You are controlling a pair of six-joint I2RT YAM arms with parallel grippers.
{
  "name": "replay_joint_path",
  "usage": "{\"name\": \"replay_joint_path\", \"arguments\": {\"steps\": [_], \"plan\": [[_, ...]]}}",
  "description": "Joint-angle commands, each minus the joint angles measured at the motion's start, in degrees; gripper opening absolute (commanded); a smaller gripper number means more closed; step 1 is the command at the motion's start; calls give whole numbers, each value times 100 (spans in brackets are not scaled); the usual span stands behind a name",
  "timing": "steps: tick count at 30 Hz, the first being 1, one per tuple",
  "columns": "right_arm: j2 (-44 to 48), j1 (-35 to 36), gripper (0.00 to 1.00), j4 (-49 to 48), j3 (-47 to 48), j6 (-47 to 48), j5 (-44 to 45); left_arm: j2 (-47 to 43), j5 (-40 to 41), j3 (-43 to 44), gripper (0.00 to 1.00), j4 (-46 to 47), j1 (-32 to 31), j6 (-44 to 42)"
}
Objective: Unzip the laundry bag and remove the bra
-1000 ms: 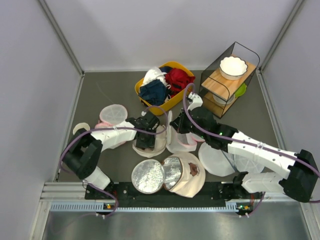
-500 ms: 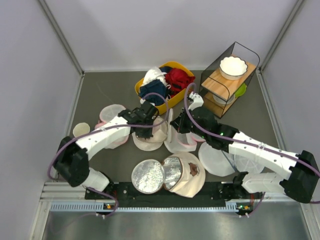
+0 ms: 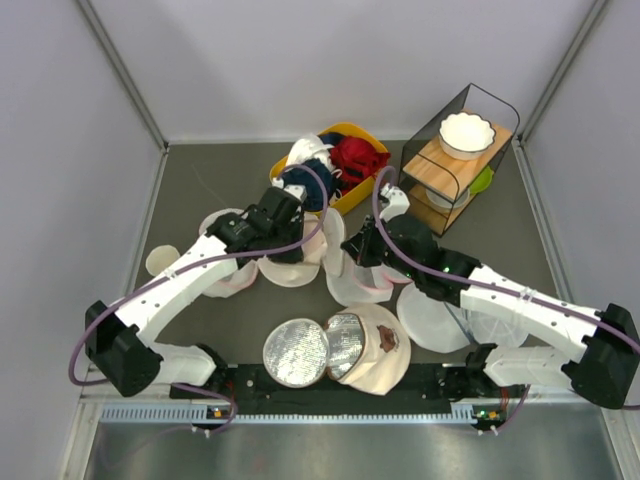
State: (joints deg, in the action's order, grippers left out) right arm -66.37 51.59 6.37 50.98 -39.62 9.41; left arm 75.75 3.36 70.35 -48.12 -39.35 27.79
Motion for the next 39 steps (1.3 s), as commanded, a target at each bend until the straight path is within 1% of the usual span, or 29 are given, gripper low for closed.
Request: {"name": "replay_joint_path", "arguments": {"steps": [1, 2, 3, 4, 5, 6, 7, 8, 11, 12, 14, 15, 17, 21, 22, 24, 25, 27, 28, 30, 34, 37, 39], "plan": [[212, -27, 0, -163, -88, 24, 113, -78, -142, -713, 0, 583, 33, 51], [221, -27, 0, -154, -97, 24, 114, 10, -177, -889, 0, 784, 42, 103], [230, -27, 0, -162, -115, 15, 114, 132, -264, -1257, 0, 1013, 59, 165], [238, -27, 0, -163, -123, 15, 105, 160, -500, -1417, 0, 1241, 51, 209], [230, -27, 0, -136, -124, 15, 105, 151, -720, -1540, 3, 1591, 59, 270], [238, -27, 0, -127, -115, 15, 96, 99, -792, -1655, 6, 1691, 51, 332], [247, -27, 0, -110, -115, 15, 96, 64, -801, -1621, 11, 1718, 59, 384], [256, -27, 0, -92, -115, 15, 105, 20, -758, -1568, 27, 1692, 51, 394], [291, -27, 0, -83, -124, 15, 158, -139, -433, -1165, 46, 1315, 59, 394], [274, -27, 0, -92, -115, 15, 166, -200, -128, -998, 50, 1166, 59, 376], [230, -27, 0, -83, -97, 24, 149, -235, 59, -909, 53, 1129, 51, 394], [212, -27, 0, -92, -62, 24, 140, -236, 182, -874, 57, 1129, 59, 402], [168, -27, 0, -101, -45, 15, 105, -148, 218, -891, 57, 1173, 51, 429], [142, -18, 0, -145, -36, 15, 87, 369, 315, -952, 54, 1261, 42, 718], [150, -26, 0, -128, -36, 15, 87, 458, 367, -979, 52, 1313, 42, 815], [142, -26, 0, -136, -36, 24, 79, 607, 577, -1075, 50, 1498, 24, 938], [133, -27, 0, -136, -36, 24, 70, 643, 831, -1119, 49, 1559, 24, 1060], [115, -27, 0, -136, -27, 33, 52, 783, 1000, -1181, 49, 1735, 24, 1097], [115, -18, 0, -119, -27, 42, 44, 853, 1053, -1172, 50, 1744, 24, 1114], [124, -27, 0, -119, -18, 68, 43, 1152, 1062, -1120, 54, 1771, 24, 1106], [133, -27, 0, -101, 8, 121, 96, 1644, 606, -1198, 62, 1981, 24, 1106], [115, -26, 0, -92, 0, 121, 105, 1996, 657, -1313, 64, 2105, -37, 1184], [124, -27, 0, -92, 0, 112, 114, 2207, 780, -1374, 62, 2175, -55, 1220]]}}
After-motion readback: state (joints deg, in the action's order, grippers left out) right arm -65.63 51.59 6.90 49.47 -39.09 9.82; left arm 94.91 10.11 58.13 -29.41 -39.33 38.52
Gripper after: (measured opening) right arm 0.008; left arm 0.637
